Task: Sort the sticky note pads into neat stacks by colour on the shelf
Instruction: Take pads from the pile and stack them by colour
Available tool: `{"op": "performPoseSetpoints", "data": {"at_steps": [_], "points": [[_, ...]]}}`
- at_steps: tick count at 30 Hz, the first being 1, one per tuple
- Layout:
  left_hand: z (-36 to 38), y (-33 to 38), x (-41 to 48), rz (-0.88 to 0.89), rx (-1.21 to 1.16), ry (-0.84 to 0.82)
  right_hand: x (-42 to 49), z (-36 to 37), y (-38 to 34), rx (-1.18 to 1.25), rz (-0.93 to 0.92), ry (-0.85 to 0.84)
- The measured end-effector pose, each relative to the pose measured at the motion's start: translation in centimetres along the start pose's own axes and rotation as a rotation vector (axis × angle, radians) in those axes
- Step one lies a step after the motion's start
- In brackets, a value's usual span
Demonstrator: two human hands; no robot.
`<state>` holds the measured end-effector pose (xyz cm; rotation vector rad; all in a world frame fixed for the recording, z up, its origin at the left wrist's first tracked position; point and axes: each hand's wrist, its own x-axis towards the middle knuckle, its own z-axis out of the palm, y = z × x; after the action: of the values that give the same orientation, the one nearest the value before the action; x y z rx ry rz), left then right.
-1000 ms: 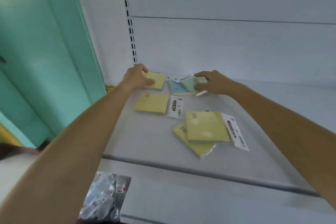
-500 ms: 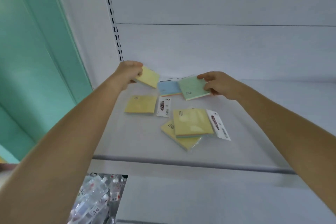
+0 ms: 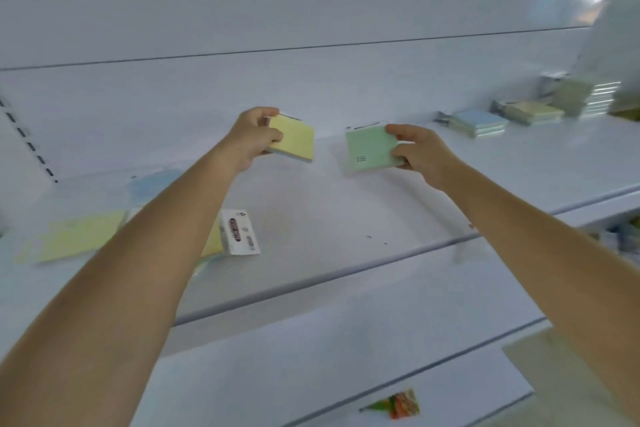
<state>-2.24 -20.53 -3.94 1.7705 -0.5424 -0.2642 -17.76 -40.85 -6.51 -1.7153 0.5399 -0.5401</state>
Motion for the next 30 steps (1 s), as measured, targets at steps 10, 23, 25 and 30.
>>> {"op": "performPoseSetpoints", "data": {"at_steps": [10, 23, 25, 30], "points": [[22.1, 5.1, 1.1, 0.097, -0.074, -0.040, 0.6, -21.3, 4.4, -0.024, 0.036, 0.144], [33.7, 8.8, 8.7, 0.135, -0.026, 0.052, 9.5, -32.1, 7.4, -0.010, -0.037, 0.143], [35.5, 9.3, 10.4, 0.145, -0.032, 0.043, 11.0, -33.3, 7.4, 0.004, -0.044, 0.157], [41.1, 10.4, 13.2, 0.148, -0.073, -0.008, 13.9, -38.0, 7.0, -0.014, -0.083, 0.226]]}}
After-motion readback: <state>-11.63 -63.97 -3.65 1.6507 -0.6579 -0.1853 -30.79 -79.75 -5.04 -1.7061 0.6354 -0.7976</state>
